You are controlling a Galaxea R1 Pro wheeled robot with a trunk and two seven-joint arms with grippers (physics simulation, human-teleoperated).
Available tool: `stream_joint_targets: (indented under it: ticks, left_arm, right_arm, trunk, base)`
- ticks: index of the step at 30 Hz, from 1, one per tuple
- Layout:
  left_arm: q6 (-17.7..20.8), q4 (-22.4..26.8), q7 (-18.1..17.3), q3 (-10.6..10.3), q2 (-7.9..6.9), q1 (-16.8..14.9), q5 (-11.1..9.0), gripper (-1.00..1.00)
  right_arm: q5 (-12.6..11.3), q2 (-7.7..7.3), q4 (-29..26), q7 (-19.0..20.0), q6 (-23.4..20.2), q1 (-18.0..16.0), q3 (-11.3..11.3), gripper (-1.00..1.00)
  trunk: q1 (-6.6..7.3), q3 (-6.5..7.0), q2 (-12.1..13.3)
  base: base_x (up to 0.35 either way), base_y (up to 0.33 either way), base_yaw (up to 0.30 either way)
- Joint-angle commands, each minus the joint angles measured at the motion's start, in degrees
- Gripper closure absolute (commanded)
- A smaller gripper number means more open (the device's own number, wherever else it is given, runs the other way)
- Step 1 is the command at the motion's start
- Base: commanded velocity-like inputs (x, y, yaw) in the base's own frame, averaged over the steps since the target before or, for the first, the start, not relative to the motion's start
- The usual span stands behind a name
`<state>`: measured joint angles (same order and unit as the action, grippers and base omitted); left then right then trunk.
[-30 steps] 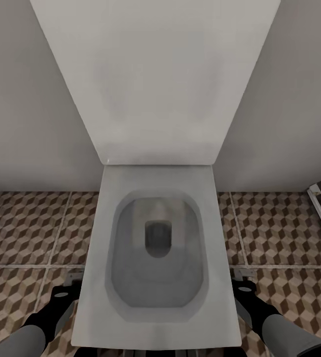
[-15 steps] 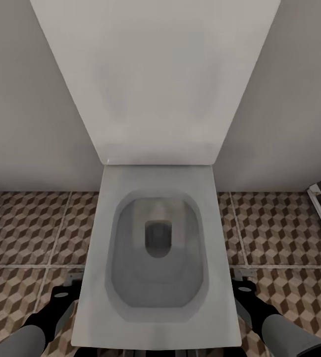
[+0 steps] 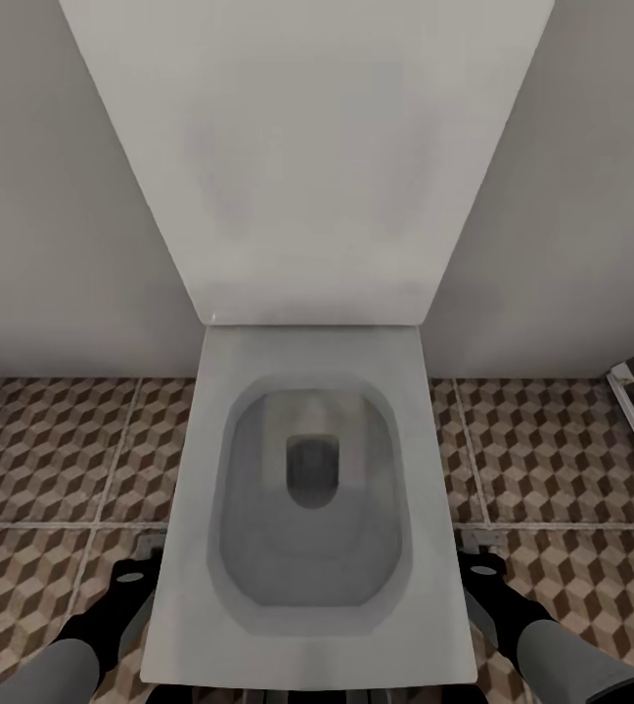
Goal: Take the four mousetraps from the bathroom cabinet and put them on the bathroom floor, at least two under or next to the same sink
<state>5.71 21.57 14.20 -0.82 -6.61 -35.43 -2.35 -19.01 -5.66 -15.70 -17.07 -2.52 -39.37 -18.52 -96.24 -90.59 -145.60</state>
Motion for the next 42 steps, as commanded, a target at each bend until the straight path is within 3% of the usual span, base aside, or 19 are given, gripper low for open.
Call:
stream_joint_targets:
  ticks: [1, 5, 35, 36, 42]
  left_arm:
    - [0.3, 0.1, 0.2, -0.4, 0.03, 0.0, -0.5, 1.0]
    - [0.4, 0.2, 0.2, -0.5, 0.08, 0.0, -0.5, 1.0]
    - [0.2, 0.2, 0.2, -0.4, -0.06, 0.0, -0.6, 1.0]
    - [0.1, 0.2, 0.2, -0.4, -0.05, 0.0, -0.6, 1.0]
    - [-0.1, 0.2, 0.1, -0.4, 0.01, 0.0, -0.6, 1.0]
  right_arm:
    - [-0.5, -0.05, -0.1, -0.2, -0.2, 0.0, -0.5, 1.0]
    - [-0.5, -0.05, -0.1, -0.2, -0.2, 0.0, -0.5, 1.0]
    - [-0.4, -0.04, -0.1, -0.1, -0.4, 0.0, -0.5, 1.0]
    - [-0.4, -0.04, -0.1, -0.1, -0.4, 0.0, -0.5, -1.0]
    - [-0.3, 0.02, -0.1, -0.1, -0.4, 0.0, -0.5, -1.0]
  trunk:
    - [-0.02, -0.25, 0.0]
    - [-0.13, -1.14, -0.1]
    - [-0.13, -1.14, -0.1]
    - [-0.13, -1.14, -0.1]
    - [-0.13, -1.14, -0.1]
  base:
    - [0.0, 0.0, 0.0]
    - [0.0, 0.0, 0.0]
    - [0.0, 0.0, 0.0]
    - [0.0, 0.0, 0.0]
    - [0.0, 0.0, 0.0]
